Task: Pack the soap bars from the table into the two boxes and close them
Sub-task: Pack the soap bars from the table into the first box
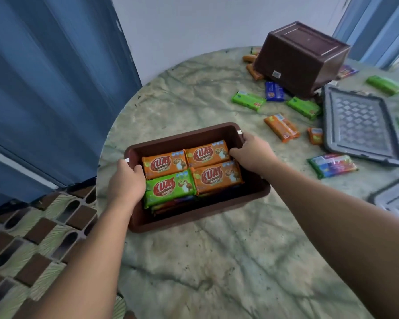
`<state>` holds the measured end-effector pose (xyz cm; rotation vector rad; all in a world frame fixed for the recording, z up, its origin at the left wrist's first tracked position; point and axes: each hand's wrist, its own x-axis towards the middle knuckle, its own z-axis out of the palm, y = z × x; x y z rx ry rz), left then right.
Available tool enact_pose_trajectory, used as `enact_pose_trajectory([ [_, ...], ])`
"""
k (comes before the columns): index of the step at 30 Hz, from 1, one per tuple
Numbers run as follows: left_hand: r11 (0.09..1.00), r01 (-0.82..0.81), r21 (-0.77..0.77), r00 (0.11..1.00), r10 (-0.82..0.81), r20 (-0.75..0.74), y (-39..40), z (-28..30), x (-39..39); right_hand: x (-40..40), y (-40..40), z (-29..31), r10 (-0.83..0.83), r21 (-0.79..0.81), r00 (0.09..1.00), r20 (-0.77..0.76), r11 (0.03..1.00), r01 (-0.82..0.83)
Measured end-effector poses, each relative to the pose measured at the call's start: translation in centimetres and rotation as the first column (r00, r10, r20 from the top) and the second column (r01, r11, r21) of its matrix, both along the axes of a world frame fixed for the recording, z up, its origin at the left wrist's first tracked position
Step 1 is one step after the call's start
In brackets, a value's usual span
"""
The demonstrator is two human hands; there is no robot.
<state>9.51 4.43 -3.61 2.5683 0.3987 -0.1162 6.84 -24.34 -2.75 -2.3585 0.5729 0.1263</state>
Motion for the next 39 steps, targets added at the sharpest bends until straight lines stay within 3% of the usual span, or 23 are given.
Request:
enact_pose_trajectory([
  [14,0.999,-0.029,-0.032,1.000,0.030,0.006,-2.6,-1.0,-7.4,-6.6,-3.2,-0.2,0.001,0.079,1.000,0.005,0.997,-0.001],
  [29,0.981,-0.193,0.023,0.981,0.194,-0.028,-8.7,-1.0,-17.9,-13.4,-9.5,0.0,0.169,0.095,0.985,0.023,0.981,-0.170],
  [39,0.987,-0.161,0.000,0.987,0.161,-0.019,-10.7,-0.8,-23.0,-18.7,-11.4,0.1,0.139,0.121,0.990,-0.007,0.983,-0.137],
])
